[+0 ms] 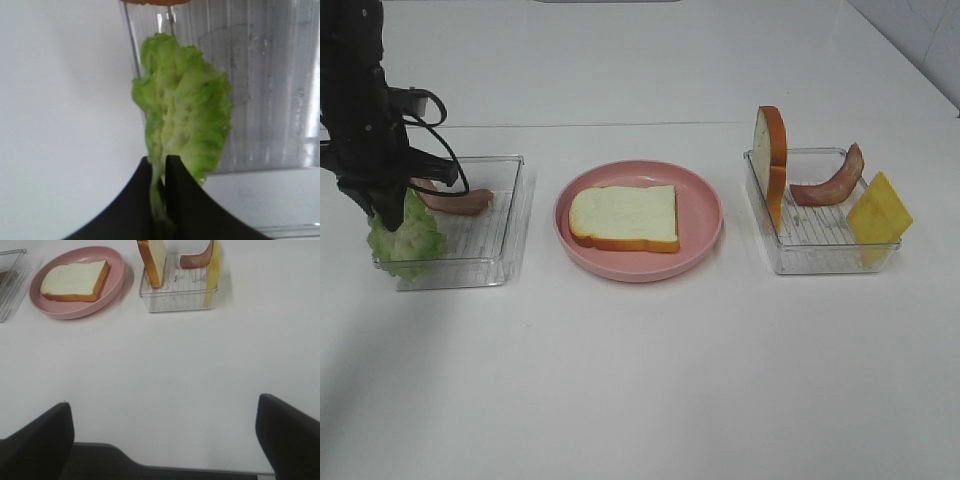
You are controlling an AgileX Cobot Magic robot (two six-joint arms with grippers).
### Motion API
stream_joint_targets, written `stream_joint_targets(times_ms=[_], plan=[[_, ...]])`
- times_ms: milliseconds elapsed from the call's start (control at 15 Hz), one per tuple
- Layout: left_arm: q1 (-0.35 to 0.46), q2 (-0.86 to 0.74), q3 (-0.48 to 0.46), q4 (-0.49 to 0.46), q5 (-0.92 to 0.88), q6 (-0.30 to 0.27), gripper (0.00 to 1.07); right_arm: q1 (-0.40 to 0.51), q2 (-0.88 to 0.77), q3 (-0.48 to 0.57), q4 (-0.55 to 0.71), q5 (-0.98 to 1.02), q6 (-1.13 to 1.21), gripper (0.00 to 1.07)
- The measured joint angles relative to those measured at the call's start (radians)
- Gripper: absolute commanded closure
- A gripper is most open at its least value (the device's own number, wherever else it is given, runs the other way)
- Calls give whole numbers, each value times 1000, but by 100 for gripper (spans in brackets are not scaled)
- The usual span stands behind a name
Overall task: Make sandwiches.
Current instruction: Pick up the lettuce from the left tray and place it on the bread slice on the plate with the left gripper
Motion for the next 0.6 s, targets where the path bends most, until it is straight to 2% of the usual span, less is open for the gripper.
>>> stream_joint_targets(times_ms=[133,600], plan=[[-5,-29,0,-27,11,0,103,0,0,0,0,0,0,14],[-7,-83,0,-32,13,0,107,0,0,0,0,0,0,14]])
